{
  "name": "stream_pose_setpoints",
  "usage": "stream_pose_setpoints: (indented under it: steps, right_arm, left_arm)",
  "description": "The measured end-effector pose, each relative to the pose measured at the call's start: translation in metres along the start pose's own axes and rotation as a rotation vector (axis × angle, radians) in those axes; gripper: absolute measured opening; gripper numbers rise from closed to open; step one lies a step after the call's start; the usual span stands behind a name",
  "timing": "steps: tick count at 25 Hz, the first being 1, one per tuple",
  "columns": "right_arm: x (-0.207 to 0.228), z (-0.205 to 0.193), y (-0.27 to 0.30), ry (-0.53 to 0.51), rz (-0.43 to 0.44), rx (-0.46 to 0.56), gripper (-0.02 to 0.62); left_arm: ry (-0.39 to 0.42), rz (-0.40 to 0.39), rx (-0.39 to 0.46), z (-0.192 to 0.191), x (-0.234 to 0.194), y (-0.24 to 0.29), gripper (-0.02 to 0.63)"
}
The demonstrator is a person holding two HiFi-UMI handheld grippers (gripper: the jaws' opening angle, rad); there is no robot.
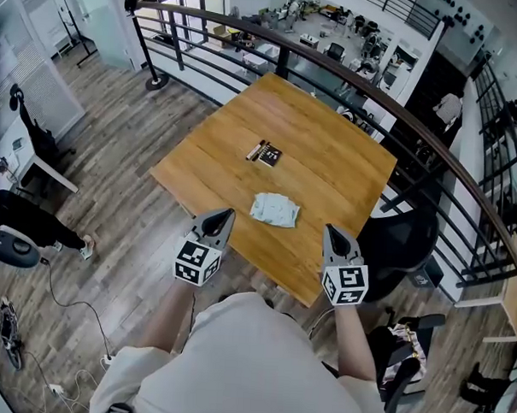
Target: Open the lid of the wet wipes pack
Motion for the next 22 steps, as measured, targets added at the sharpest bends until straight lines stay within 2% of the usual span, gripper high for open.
stream_pose_setpoints:
  steps: [22]
  right_arm:
    - [0.0015, -0.0056, 0.0003, 0.01, 0.009, -0.019, 0.002]
  left_arm:
    - [-0.016, 0.001, -0.015, -0.0054, 0.0034, 0.003, -0.006]
Point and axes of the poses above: the fingertips, and each gripper's own axes: y forward along the fingers, x to its right, z out of its top, the point moved 9 cm from there along -y, backward along the fingers, and after that the axes turned 5 degrees about -x, right-handed, at the moved point
